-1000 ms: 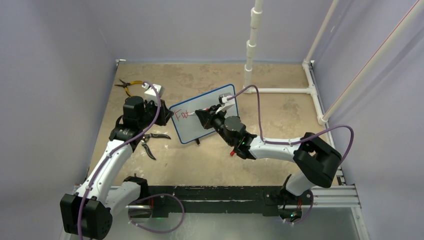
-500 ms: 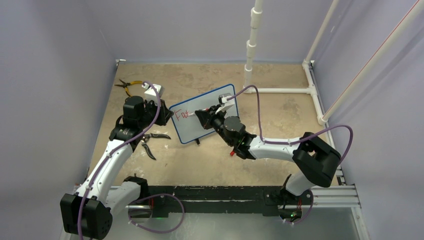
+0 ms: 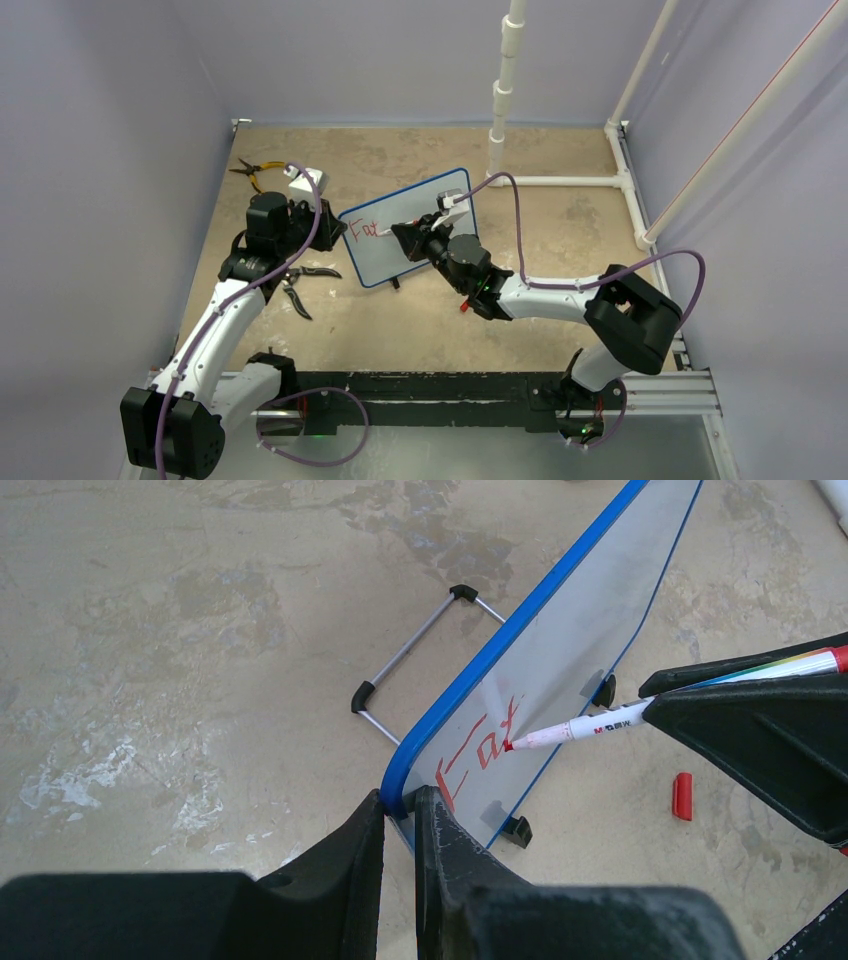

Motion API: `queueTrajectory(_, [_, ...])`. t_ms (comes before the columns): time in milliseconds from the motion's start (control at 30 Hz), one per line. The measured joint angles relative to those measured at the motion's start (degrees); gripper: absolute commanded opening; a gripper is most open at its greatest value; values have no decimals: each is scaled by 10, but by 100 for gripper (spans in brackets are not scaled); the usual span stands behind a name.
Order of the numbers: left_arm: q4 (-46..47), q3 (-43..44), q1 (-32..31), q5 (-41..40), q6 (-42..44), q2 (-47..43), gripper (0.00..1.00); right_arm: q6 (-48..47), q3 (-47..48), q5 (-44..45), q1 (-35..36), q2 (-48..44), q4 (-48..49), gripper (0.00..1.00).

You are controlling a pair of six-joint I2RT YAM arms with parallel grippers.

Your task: Write a sentence on the whiteboard

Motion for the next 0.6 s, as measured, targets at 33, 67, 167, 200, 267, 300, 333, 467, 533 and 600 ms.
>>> queueTrajectory(33, [0, 0, 0, 0, 0, 0, 0, 0, 0, 0, 0, 0, 0, 0])
queueTrajectory(67, [0, 0, 0, 0, 0, 0, 0, 0, 0, 1, 0, 0, 0, 0])
queueTrajectory(167, [0, 0, 0, 0, 0, 0, 0, -1, 0, 2, 0, -3, -4, 0])
queueTrajectory(200, [0, 0, 0, 0, 0, 0, 0, -2, 0, 2, 0, -5, -5, 0])
queueTrajectory(267, [0, 0, 0, 1, 0, 0, 0, -5, 0, 5, 0, -12, -13, 0])
queueTrajectory(300, [0, 0, 0, 1, 0, 0, 0, -6, 0, 7, -1, -18, -16, 0])
queueTrajectory(333, [0, 0, 0, 1, 0, 0, 0, -8, 0, 8, -1, -24, -19, 0])
queueTrajectory(467, [0, 0, 0, 1, 0, 0, 0, -11, 0, 17, -1, -51, -23, 0])
queueTrajectory(533, [0, 0, 0, 1, 0, 0, 0, -14, 0, 17, -1, -61, -23, 0])
queueTrajectory(600, [0, 0, 0, 1, 0, 0, 0, -17, 2, 17, -1, -63, -23, 0])
